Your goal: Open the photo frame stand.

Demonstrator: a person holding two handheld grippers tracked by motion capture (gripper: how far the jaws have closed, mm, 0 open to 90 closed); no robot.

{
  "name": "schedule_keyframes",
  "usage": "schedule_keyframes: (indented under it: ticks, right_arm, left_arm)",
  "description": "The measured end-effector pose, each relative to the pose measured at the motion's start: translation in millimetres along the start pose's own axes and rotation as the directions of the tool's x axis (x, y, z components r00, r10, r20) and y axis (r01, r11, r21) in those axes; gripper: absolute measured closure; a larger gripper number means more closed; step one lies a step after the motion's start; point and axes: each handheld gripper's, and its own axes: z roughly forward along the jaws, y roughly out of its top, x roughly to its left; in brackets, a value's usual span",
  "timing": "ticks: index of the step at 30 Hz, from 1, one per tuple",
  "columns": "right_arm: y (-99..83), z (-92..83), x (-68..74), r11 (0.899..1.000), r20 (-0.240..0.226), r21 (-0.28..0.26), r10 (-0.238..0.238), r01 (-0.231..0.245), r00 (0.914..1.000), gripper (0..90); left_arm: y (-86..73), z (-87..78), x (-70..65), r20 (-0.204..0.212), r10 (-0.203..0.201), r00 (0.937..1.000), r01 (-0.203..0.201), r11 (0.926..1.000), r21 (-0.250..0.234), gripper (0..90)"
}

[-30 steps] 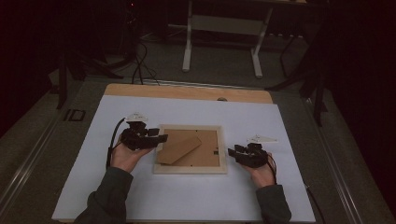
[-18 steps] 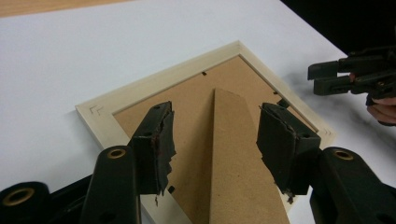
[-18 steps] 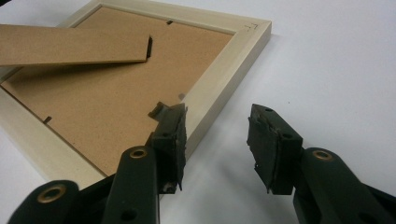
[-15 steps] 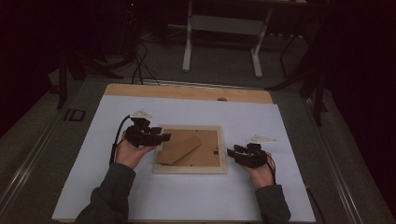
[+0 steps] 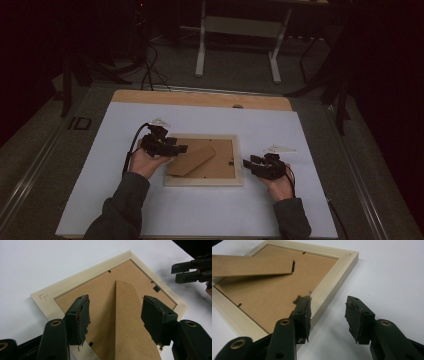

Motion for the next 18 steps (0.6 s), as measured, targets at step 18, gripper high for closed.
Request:
schedule_keyframes:
  ticks: [18]
  right_arm:
    - [0.0, 0.2, -0.5, 1.0, -0.003, 0.0, 0.0, 0.0, 1.0, 54.5]
  left_arm:
    - [-1.0, 20.4, -1.1, 0.078, -0.001, 0.9969, -0.004, 0.998, 0.064, 39.4]
